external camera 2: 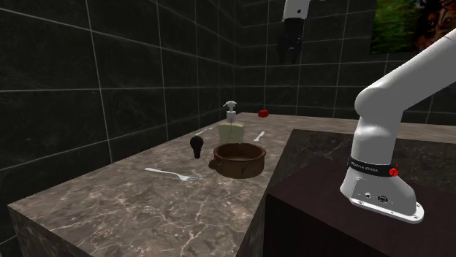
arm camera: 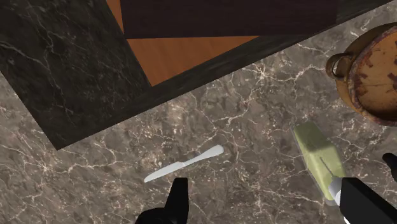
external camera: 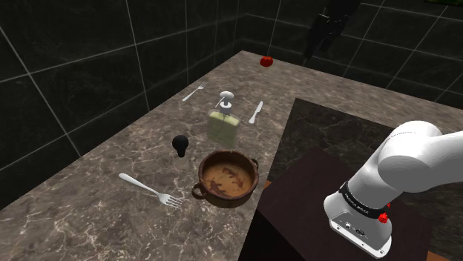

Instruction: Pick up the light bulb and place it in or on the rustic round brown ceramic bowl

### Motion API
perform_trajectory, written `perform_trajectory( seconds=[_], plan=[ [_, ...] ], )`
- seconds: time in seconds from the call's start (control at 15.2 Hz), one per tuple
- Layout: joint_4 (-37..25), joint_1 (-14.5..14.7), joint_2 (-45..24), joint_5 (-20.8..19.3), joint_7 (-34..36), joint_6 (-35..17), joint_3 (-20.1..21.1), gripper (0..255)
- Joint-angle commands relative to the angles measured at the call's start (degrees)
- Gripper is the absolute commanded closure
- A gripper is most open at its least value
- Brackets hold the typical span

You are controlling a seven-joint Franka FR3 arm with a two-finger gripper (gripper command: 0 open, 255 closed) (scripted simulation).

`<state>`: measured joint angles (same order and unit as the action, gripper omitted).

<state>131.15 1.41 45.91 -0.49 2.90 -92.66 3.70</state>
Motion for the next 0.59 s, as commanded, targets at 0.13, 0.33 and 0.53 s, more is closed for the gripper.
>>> perform_trajectory(
  seconds=[0.13, 0.33, 0.53],
  plan=[
    [0.48, 0.19, -2.07, 1.19, 3.11, -1.59, 2.35, 0],
    [0.64, 0.44, -5.75, 2.78, 7.76, -4.02, 5.82, 0],
    [0.15, 0.58, -10.08, 4.07, 12.39, -6.48, 9.23, 0]
  ],
)
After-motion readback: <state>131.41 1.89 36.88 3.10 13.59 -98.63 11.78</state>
